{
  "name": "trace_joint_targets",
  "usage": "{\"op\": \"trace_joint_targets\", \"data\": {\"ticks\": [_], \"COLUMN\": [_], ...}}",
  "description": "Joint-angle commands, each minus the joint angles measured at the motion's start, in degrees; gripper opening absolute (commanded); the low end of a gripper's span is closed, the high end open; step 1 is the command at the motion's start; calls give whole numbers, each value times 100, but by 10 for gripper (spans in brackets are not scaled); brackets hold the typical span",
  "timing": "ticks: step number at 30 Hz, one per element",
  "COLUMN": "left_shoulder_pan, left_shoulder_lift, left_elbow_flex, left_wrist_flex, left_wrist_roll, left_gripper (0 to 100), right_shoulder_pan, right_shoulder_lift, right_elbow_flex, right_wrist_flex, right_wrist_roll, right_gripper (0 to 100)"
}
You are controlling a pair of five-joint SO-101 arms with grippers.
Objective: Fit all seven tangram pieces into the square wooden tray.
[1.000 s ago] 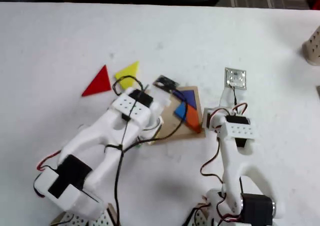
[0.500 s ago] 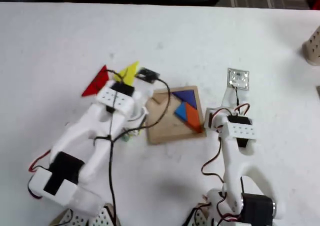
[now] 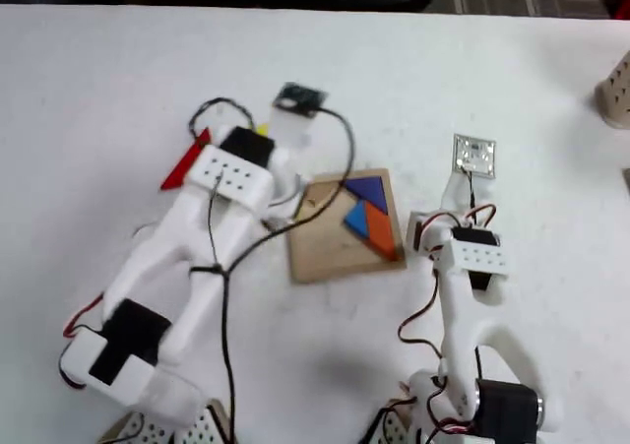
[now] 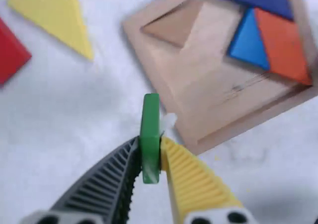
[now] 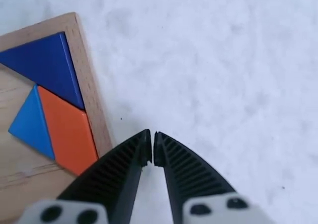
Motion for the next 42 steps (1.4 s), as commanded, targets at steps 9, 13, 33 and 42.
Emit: {"op": "trace_joint_targets", "data": {"ticks": [9,13,33,42], "left_shoulder_pan": [1499,1385,382,145], "left_shoulder_lift": [884,1578,2527,2185], "left_elbow_flex": [-1037,-1451,-1881,-1881], "left_wrist_flex": [-1389,-1424,-1451,-1213], "left_wrist_roll": [879,853,800,79], "left_gripper": [22,24,222,222], "right_shoulder_pan": [365,365,338,330], "right_shoulder_lift": [-189,-189,-180,-180], "right_elbow_flex": [-290,-290,-290,-281], "right_wrist_flex": [-110,-101,-101,-101], "right_wrist_roll": [26,26,26,35], "right_gripper": [17,17,17,17]}}
